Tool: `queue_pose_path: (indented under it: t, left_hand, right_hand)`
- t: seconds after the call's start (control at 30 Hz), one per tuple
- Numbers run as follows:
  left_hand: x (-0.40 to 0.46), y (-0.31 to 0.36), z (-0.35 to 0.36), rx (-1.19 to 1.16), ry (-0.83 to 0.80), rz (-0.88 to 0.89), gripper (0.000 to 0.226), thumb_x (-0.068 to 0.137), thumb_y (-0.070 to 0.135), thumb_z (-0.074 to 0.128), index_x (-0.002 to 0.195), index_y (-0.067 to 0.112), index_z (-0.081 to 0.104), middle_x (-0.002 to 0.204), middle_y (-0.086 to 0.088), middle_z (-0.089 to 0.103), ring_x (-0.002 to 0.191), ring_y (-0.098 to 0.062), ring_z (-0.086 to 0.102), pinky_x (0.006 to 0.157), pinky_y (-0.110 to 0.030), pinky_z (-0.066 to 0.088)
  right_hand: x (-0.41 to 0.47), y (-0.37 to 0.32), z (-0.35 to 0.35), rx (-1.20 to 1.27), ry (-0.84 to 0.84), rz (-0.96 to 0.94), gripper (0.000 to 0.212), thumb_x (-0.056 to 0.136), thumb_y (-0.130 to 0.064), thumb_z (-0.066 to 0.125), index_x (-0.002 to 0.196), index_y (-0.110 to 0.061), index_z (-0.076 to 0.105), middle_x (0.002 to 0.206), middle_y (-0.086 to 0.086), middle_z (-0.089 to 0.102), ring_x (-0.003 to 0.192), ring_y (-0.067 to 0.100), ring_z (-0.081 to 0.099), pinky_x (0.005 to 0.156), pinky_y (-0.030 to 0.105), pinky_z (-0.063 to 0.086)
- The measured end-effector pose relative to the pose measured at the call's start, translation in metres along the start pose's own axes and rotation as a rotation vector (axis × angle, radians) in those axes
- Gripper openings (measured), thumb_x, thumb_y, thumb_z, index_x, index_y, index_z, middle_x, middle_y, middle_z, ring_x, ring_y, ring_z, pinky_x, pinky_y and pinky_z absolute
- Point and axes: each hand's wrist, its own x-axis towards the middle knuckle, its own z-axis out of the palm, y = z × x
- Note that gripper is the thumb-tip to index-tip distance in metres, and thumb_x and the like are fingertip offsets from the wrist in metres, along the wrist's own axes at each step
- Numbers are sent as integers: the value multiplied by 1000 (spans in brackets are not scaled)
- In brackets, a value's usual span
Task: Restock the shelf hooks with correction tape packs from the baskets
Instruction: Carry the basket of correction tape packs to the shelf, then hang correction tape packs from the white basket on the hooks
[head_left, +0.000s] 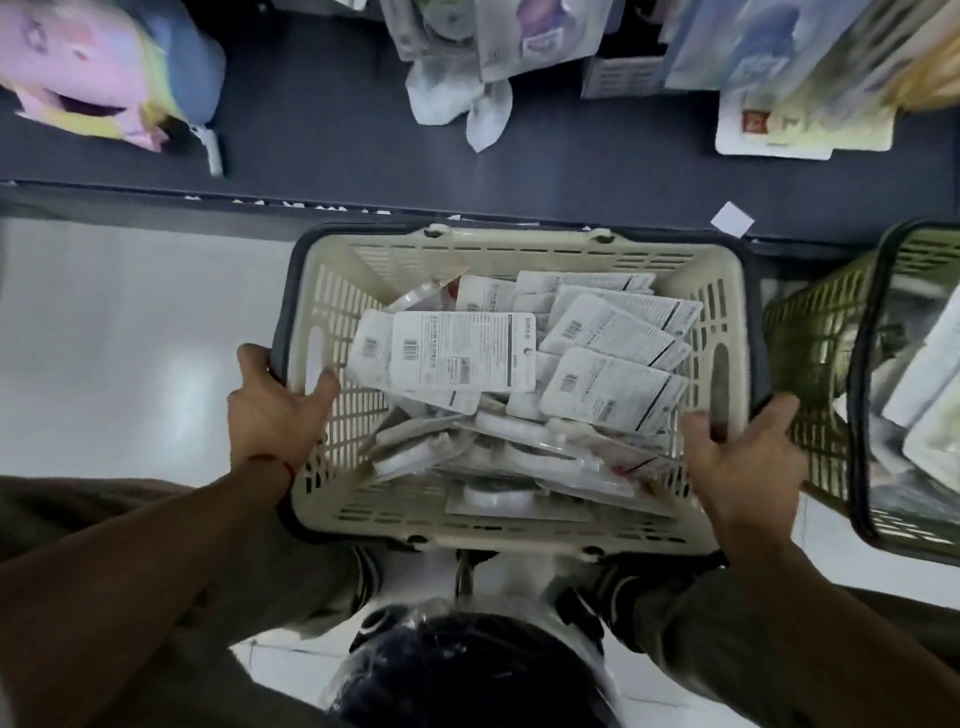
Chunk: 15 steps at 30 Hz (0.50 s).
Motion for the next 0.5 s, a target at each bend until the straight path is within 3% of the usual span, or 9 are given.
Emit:
queue_pose_path:
  t: [0.13,0.2,0.27,0.33,0.37,0.43,0.5]
  left_hand:
    - [-2,2,-3,-11,-20,96,48,89,54,69,104,26,33,83,-5,58,75,-32,57,68,-39,48]
    - [-5,5,-5,-14,-27,175,44,92,51,66,109,25,35,91,-11,63,77,-36,59,69,-41,51]
    - [-11,7,-8,15,-31,209,46,95,48,65,122,21,39,103,-18,68,85,-42,64,74,-46,55]
    - [-16,11,-8,48,-13,207,56,95,42,65,136,18,37,119,-21,66,99,-46,65,79,-50,53]
    - [-20,13,-9,83,21,212,62,94,38,67,142,16,35,128,-22,61,110,-46,61,83,-52,52]
    - [-29,23,-10,196,138,341,71,86,26,72,146,9,37,140,-23,49,128,-44,47,97,-56,46]
    - [-45,38,-8,219,149,569,68,80,15,74,141,8,46,137,-21,50,129,-40,44,106,-50,42]
  right_hand:
    - [-3,2,4,-34,21,-31,46,93,-36,55,118,-2,36,90,27,60,66,37,56,60,39,43]
    - [-3,-1,4,-136,8,-20,57,94,-33,59,132,2,35,118,33,57,92,48,64,68,47,53]
    - [-10,-8,3,-330,57,-86,80,91,-39,62,149,4,27,145,33,43,130,51,49,104,58,46]
    - [-18,-26,4,-331,85,-282,83,89,-40,63,155,-4,27,156,25,38,145,45,36,123,55,24]
    - [-24,-34,8,-284,36,-402,75,91,-36,63,155,-9,34,153,20,45,145,41,39,125,52,23]
    - [-37,-45,21,-150,-195,-562,54,95,-24,63,147,-15,52,140,13,62,135,34,50,117,42,37]
    - [-46,-51,33,-143,-425,-591,42,100,-25,62,142,-22,59,135,6,68,128,27,56,107,37,45]
